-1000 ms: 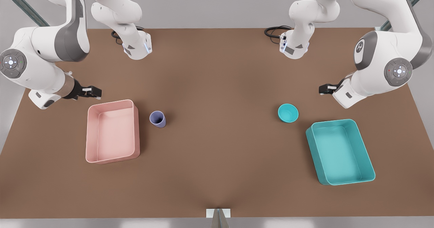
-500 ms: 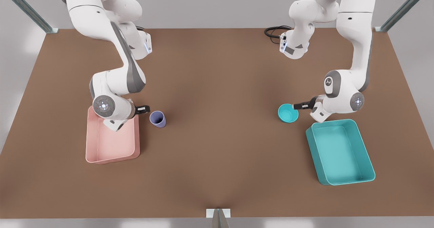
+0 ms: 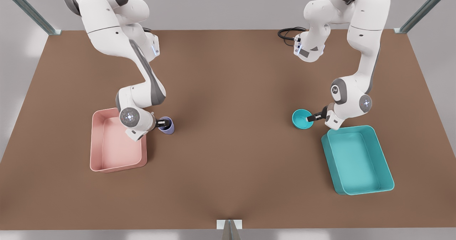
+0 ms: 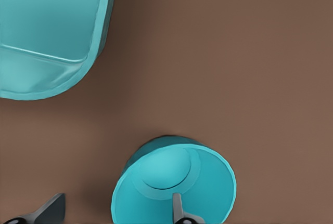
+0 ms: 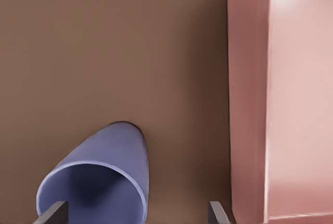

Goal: Put the bowls and cups in different boxes

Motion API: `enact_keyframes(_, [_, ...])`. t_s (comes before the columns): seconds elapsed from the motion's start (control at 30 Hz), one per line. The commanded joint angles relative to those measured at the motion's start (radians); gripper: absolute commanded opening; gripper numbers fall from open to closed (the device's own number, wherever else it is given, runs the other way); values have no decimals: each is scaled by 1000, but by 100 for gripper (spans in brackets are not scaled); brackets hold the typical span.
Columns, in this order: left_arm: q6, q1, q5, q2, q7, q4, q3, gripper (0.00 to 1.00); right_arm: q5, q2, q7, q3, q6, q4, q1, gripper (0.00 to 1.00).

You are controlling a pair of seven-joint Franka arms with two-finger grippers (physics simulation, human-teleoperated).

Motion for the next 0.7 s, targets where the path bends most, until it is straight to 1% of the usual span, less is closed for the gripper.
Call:
enact_keyframes(0.0, [58, -2, -1, 4, 34, -15, 0, 100, 1, 4, 100, 0, 80, -29, 0, 100])
enact_keyframes(0.13, [62, -9, -3, 45, 36, -16, 0, 100, 1, 11, 100, 0, 110, -62, -1, 100])
enact_keyframes(0.17, [65, -10, -6, 48, 36, -16, 0, 95, 1, 19, 100, 0, 113, -68, 0, 100])
enact_keyframes(0.2, [65, -10, -20, 48, 34, -16, 0, 79, 1, 25, 101, 0, 113, -68, 0, 100])
enact_keyframes(0.23, [64, -15, -66, 47, 34, -16, 0, 60, 1, 36, 100, 0, 113, -68, 0, 100])
enact_keyframes(0.27, [59, -15, -86, 44, 34, -15, 0, 50, 1, 36, 101, 0, 113, -68, 0, 99])
enact_keyframes(0.3, [58, -15, -86, 44, 33, -15, 0, 43, 3, 38, 101, 0, 114, -68, 0, 96])
enact_keyframes(0.37, [56, -16, -116, 44, 33, -13, -2, 34, 3, 38, 101, 0, 113, -68, -1, 60])
enact_keyframes(0.4, [56, -19, -116, 44, 33, -13, 0, 31, 4, 38, 101, 0, 111, -66, -1, 44])
enact_keyframes(0.43, [52, -21, -110, 44, 71, -12, 0, 29, 3, 38, 100, 0, 110, -65, 0, 37])
enact_keyframes(0.47, [42, -19, -112, 44, 106, -12, 0, 25, 3, 41, 100, 0, 102, -59, 2, 28])
enact_keyframes(0.5, [26, -19, -107, 28, 111, -9, 15, 21, 3, 48, 100, 0, 99, -54, 2, 22])
enact_keyframes(0.57, [-65, -22, -105, -36, 103, 23, 43, 21, 3, 50, 100, 0, 99, -51, 2, 21])
enact_keyframes(0.6, [-162, -19, -93, -96, 89, 100, 54, 21, 3, 48, 96, 0, 96, -49, 0, 21])
enact_keyframes(0.63, [-214, -19, -47, -121, 51, 189, 83, 21, 3, 44, 86, 0, 87, -46, 0, 21])
enact_keyframes(0.67, [-248, -21, 51, -122, -105, 287, 83, 21, 3, 39, 84, 0, 53, -19, -4, 21])
